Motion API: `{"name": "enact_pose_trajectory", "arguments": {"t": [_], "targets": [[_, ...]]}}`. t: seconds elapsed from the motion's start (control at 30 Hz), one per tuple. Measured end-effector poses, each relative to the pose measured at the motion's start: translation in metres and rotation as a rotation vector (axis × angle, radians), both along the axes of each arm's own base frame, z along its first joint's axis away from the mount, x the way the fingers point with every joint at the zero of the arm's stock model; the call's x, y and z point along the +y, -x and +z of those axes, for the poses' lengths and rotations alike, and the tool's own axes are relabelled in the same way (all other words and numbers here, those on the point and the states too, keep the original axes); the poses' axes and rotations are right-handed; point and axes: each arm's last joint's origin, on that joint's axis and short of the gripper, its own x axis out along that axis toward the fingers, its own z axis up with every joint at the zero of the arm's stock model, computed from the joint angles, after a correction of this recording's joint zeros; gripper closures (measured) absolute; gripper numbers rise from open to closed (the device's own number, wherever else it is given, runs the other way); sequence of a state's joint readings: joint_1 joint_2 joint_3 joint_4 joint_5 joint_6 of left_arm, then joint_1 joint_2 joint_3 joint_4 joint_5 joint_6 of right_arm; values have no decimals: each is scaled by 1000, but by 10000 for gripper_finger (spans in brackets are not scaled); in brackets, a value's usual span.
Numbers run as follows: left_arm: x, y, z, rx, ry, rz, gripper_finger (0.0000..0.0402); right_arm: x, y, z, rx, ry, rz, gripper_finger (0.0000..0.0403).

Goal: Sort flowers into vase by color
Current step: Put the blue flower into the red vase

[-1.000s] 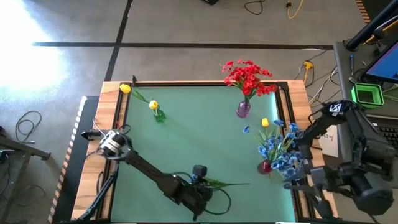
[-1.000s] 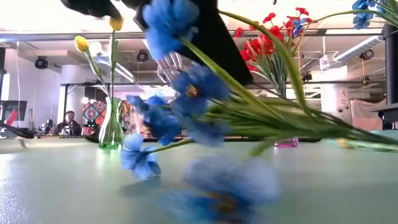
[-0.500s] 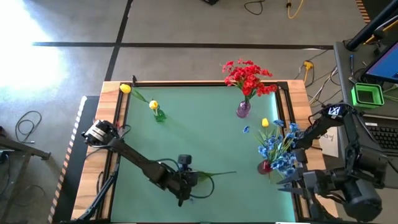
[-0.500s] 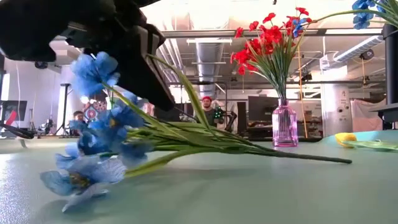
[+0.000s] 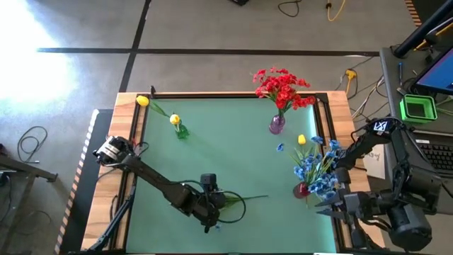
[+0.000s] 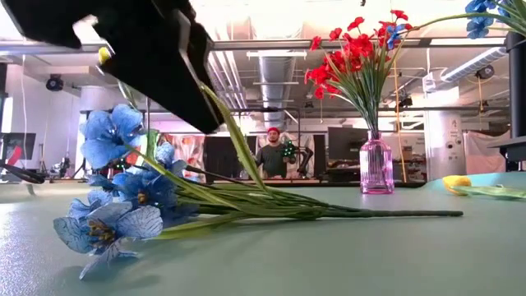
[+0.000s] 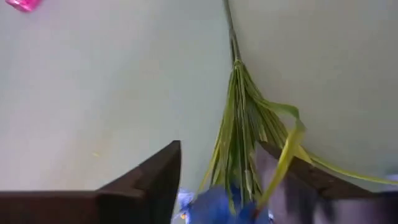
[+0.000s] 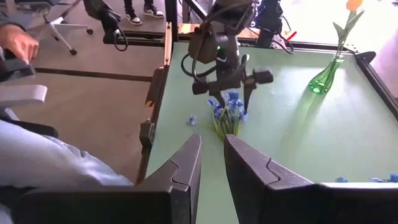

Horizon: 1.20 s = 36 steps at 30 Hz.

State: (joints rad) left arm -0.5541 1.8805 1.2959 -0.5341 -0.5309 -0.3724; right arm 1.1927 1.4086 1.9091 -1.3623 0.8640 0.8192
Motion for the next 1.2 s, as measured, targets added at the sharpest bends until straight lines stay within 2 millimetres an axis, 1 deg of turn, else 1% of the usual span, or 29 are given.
{"name": "enact_pose_trajectory", "arguments": {"t": [0.1, 0.23, 0.37, 0.5, 0.6, 0.67, 0.8, 0.87, 0.97, 1.07, 1.13, 1.2], "targets": [[2, 4, 9, 68, -25, 35, 180, 0, 0, 0, 8, -6, 7, 339], [9, 12, 11, 163, -58, 110, 151, 1, 1, -1, 37, -19, 29, 339], [12, 18, 14, 220, -88, 138, 135, 1, 1, -1, 43, -21, 34, 339], [13, 20, 27, 277, -104, 137, 130, 2, 1, -1, 58, -27, 46, 339], [13, 20, 43, 306, -116, 139, 130, 2, 1, -1, 58, -29, 47, 339], [13, 20, 58, 322, -129, 141, 130, 2, 1, -1, 58, -30, 47, 339], [17, 27, 89, 384, -172, 170, 130, 2, 1, -1, 60, -31, 48, 339], [20, 28, 102, 374, -186, 197, 130, 2, 1, -1, 60, -31, 48, 339], [19, 17, 120, 257, -118, 208, 130, 2, 1, -1, 60, -31, 48, 339], [9, -5, 133, 70, 14, 150, 130, 2, 1, -1, 60, -31, 48, 339], [0, -21, 134, -25, 68, 66, 130, 2, 1, -1, 60, -31, 48, 339], [-10, -35, 131, -92, 93, -14, 130, 2, 1, -1, 60, -31, 48, 339]]}}
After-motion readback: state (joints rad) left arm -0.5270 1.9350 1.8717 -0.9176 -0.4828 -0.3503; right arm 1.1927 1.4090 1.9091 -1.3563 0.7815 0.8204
